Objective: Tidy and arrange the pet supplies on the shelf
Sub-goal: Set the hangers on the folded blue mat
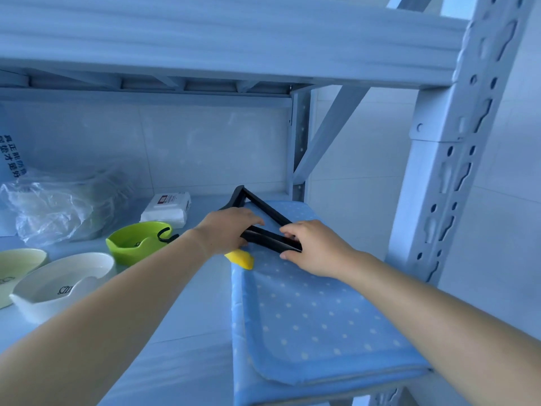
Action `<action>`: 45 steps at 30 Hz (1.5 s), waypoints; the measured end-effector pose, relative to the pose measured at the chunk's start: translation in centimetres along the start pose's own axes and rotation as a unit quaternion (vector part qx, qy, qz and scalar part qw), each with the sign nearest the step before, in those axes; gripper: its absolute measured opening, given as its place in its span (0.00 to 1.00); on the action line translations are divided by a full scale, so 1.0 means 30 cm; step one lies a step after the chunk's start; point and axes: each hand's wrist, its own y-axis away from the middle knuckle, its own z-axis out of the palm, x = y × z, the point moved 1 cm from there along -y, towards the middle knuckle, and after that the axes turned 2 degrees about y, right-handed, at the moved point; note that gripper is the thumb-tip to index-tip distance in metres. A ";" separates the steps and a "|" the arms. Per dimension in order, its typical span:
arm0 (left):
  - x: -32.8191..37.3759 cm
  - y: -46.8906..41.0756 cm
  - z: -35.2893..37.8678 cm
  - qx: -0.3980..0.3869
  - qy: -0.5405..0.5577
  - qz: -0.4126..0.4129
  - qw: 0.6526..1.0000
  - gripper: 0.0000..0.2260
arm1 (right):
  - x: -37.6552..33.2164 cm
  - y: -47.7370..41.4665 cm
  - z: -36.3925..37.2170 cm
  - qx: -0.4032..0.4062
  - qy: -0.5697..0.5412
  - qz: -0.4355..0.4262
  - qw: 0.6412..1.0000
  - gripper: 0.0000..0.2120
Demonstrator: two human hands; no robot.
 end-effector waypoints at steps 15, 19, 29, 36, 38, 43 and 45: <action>0.142 0.040 0.006 -0.030 -0.046 0.023 0.998 0.14 | -0.050 0.106 -0.015 0.023 -0.061 -0.012 0.998 0.10; 0.094 0.028 0.003 -0.038 -0.059 0.036 0.997 0.17 | 0.009 0.134 -0.015 0.080 -0.080 -0.007 0.994 0.17; 0.137 0.122 -0.019 0.019 0.024 -0.014 0.999 0.28 | 0.083 0.231 -0.058 0.105 -0.097 0.005 0.990 0.15; 0.215 0.323 0.028 0.075 0.109 -0.050 0.990 0.18 | -0.016 0.297 -0.049 0.118 -0.149 -0.046 0.981 0.12; 0.219 0.379 0.036 0.073 0.121 -0.076 0.987 0.18 | -0.060 0.310 -0.036 0.110 -0.163 -0.060 0.979 0.12; 0.211 0.511 0.030 0.101 0.129 -0.128 0.978 0.14 | -0.143 0.335 -0.001 0.085 -0.157 -0.084 0.980 0.14; 0.204 0.571 0.027 0.113 0.140 -0.142 0.973 0.13 | -0.181 0.341 0.004 0.076 -0.157 -0.085 0.981 0.14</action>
